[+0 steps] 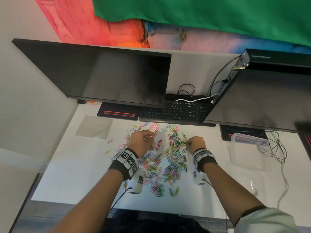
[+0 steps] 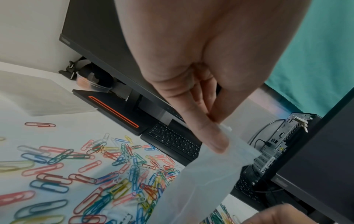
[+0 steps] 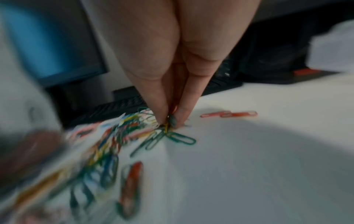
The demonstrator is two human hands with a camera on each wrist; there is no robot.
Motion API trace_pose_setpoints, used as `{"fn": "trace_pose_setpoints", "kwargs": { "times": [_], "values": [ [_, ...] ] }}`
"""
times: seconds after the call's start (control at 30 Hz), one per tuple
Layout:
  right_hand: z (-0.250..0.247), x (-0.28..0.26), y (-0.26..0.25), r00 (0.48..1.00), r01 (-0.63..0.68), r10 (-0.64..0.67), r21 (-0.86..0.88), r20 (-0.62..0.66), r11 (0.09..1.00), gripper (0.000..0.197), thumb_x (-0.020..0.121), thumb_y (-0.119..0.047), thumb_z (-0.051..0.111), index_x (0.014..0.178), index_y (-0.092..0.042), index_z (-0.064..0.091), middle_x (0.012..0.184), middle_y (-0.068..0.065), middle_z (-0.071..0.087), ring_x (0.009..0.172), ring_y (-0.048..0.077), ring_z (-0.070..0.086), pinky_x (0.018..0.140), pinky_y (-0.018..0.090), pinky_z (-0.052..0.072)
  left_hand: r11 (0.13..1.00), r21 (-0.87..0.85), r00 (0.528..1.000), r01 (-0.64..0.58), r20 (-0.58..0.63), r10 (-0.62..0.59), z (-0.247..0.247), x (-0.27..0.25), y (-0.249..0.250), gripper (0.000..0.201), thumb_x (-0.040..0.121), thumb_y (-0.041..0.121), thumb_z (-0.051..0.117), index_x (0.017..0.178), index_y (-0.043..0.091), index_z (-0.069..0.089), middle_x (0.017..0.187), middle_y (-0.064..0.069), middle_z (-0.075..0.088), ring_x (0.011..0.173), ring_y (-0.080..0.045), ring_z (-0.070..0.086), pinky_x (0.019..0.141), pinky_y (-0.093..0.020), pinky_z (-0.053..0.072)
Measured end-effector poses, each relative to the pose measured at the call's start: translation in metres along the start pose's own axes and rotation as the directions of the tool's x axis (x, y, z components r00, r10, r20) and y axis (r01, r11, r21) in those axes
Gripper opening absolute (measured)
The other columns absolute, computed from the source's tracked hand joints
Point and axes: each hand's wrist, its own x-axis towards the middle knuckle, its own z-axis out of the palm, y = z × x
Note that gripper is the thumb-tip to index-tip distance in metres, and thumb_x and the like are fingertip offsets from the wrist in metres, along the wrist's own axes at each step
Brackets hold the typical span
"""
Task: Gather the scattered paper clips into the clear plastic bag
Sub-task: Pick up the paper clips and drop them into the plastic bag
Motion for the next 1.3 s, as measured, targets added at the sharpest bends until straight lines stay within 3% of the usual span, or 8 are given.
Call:
{"fn": "trace_pose_setpoints", "kwargs": {
  "times": [0.17,0.3,0.4,0.6,0.8,0.93,1.17,1.3],
  "values": [
    [-0.019,-0.015,0.021,0.946,-0.319,0.269,0.682,0.183,0.658,0.022,0.074,-0.024,0.082,0.094,-0.017,0.076,0.089,-0.004,0.075,0.084,0.012,0.07,0.087,0.022,0.052,1.0,0.004,1.0,0.003,0.008,-0.003,0.002,0.0,-0.003,0.015,0.093,0.009,0.064,0.101,0.017,0.075,0.082,-0.009,0.076,0.067,-0.023,0.075,0.069,-0.046,0.064],
    [-0.043,-0.031,0.008,0.945,-0.309,0.111,0.951,0.307,-0.005,0.035,0.079,-0.004,0.074,0.112,0.003,0.065,0.11,0.015,0.07,0.101,0.021,0.069,0.091,0.028,0.055,1.0,-0.01,1.0,-0.004,0.022,0.005,0.008,0.0,-0.001,0.016,0.093,0.005,0.062,0.102,0.013,0.074,0.08,-0.012,0.076,0.068,-0.029,0.075,0.07,-0.047,0.064],
    [-0.056,-0.046,-0.017,0.95,-0.312,-0.045,0.939,0.309,-0.146,0.036,0.083,-0.002,0.067,0.118,0.005,0.062,0.115,0.017,0.068,0.106,0.023,0.066,0.085,0.025,0.057,1.0,0.011,0.999,-0.018,0.04,0.017,0.014,0.001,0.003,0.017,0.094,0.006,0.061,0.102,0.014,0.074,0.079,-0.011,0.076,0.066,-0.028,0.074,0.07,-0.047,0.064],
    [-0.046,-0.064,-0.064,0.942,-0.321,-0.089,0.947,0.322,0.031,0.023,0.081,-0.003,0.071,0.104,0.001,0.07,0.1,0.015,0.073,0.089,0.02,0.071,0.077,0.023,0.058,0.997,0.058,0.997,-0.051,0.062,0.048,0.029,0.005,0.009,0.016,0.094,0.007,0.061,0.1,0.017,0.073,0.076,-0.008,0.076,0.063,-0.021,0.074,0.07,-0.043,0.064],
    [-0.033,-0.061,-0.074,0.994,-0.113,0.08,0.767,0.08,0.632,0.009,0.074,-0.008,0.078,0.077,-0.017,0.079,0.07,-0.001,0.073,0.065,0.009,0.068,0.067,0.028,0.06,0.987,0.116,0.989,-0.115,0.103,0.103,0.043,0.008,0.014,0.02,0.095,0.004,0.059,0.097,0.019,0.073,0.074,-0.008,0.076,0.063,-0.019,0.075,0.068,-0.041,0.064],
    [-0.042,-0.06,-0.078,0.996,-0.09,0.06,0.634,0.069,0.768,0.01,0.075,0.002,0.069,0.073,-0.005,0.076,0.062,0.002,0.068,0.039,-0.001,0.054,0.041,0.013,0.043,0.974,0.175,0.981,-0.146,0.149,0.121,0.049,0.011,0.017,0.016,0.096,0.012,0.06,0.103,0.016,0.074,0.076,-0.005,0.077,0.061,-0.012,0.074,0.067,-0.035,0.064],
    [-0.05,-0.064,-0.074,0.993,0.119,-0.114,0.454,-0.04,0.883,0.018,0.083,0.0,0.06,0.09,-0.004,0.076,0.087,0.007,0.071,0.073,0.011,0.059,0.069,0.014,0.047,0.969,0.185,0.98,-0.166,0.14,0.141,0.054,0.02,0.017,0.019,0.095,0.006,0.06,0.101,0.015,0.075,0.082,-0.006,0.077,0.066,-0.015,0.075,0.069,-0.038,0.064],
    [-0.052,-0.064,-0.069,0.927,0.257,-0.314,0.265,0.203,0.929,0.031,0.094,-0.013,0.05,0.075,-0.011,0.074,0.075,0.006,0.067,0.064,0.015,0.051,0.064,0.02,0.04,0.979,0.157,0.983,-0.129,0.15,0.106,0.053,0.019,0.017,0.019,0.095,0.006,0.06,0.102,0.012,0.076,0.078,-0.007,0.076,0.064,-0.018,0.075,0.071,-0.038,0.064]
  ]
}}
